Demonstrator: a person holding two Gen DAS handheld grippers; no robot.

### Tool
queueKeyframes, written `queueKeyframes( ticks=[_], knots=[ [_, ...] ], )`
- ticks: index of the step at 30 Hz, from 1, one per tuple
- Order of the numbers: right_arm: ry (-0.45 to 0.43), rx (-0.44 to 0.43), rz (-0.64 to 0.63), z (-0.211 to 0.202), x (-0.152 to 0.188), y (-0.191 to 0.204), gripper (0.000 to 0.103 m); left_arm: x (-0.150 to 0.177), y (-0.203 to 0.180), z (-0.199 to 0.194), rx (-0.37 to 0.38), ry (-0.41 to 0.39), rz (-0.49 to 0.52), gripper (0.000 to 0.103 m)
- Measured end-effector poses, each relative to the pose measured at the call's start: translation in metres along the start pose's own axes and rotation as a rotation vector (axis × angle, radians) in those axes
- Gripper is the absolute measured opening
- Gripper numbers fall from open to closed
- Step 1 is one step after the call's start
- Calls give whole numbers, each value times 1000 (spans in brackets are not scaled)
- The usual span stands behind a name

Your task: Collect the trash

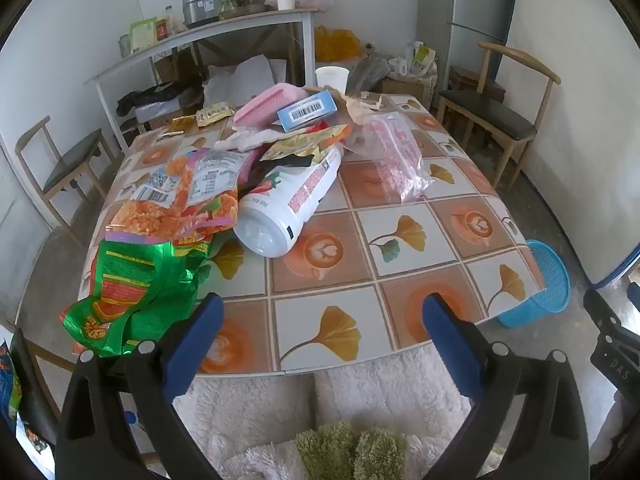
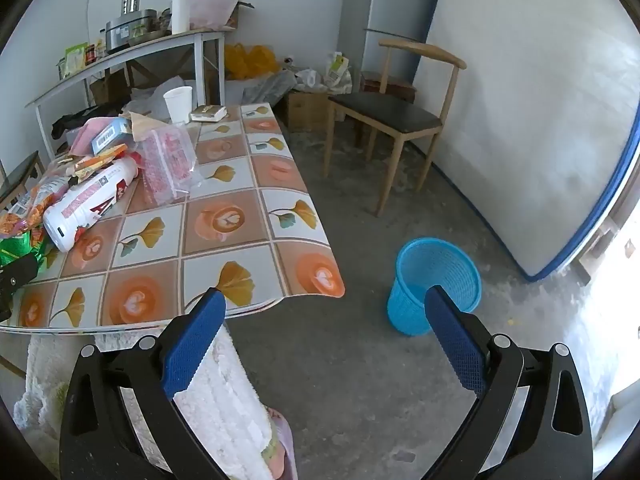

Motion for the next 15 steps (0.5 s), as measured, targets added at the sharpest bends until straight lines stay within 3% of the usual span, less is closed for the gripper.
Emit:
queueKeyframes(
  ticks=[15],
  knots=[
    [-5, 3, -4, 0, 2, 8, 95, 0, -1, 1, 4, 1, -10, 97]
  ],
)
Point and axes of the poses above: each gripper's, at about its wrist camera, not at the fingertips, and z roughly the way its jaws point, y to its left, x to its underside, the point moved 4 cm from there along z, roughly the way its jaws point, and after that the axes turned 1 degree about -y, right-handed, at the moved point
